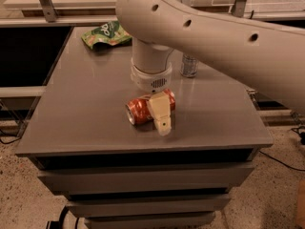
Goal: Knock coke can over
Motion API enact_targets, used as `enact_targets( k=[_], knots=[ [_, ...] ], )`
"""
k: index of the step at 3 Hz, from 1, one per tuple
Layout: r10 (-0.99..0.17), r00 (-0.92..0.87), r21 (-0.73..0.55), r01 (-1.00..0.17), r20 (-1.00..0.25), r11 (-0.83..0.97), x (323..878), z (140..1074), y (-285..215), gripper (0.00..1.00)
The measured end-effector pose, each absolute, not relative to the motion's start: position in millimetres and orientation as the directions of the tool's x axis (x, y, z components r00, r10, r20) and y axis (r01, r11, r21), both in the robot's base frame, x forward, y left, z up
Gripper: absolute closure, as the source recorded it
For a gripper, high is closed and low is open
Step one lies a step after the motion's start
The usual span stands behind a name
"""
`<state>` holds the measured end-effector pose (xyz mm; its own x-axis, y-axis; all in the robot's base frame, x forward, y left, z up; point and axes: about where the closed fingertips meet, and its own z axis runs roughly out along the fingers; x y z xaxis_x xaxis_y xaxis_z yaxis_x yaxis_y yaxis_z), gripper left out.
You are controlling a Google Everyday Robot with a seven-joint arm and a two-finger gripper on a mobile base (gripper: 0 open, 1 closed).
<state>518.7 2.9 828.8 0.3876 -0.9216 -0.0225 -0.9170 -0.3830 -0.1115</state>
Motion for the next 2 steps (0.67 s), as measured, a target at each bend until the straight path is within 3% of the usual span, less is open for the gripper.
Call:
enact_targets(
  k=[2],
  knots=[
    [-0.929,0.370,-0.106,-0.925,-0.025,-0.366,523.6,838.9,-10.6,0.00]
  ],
)
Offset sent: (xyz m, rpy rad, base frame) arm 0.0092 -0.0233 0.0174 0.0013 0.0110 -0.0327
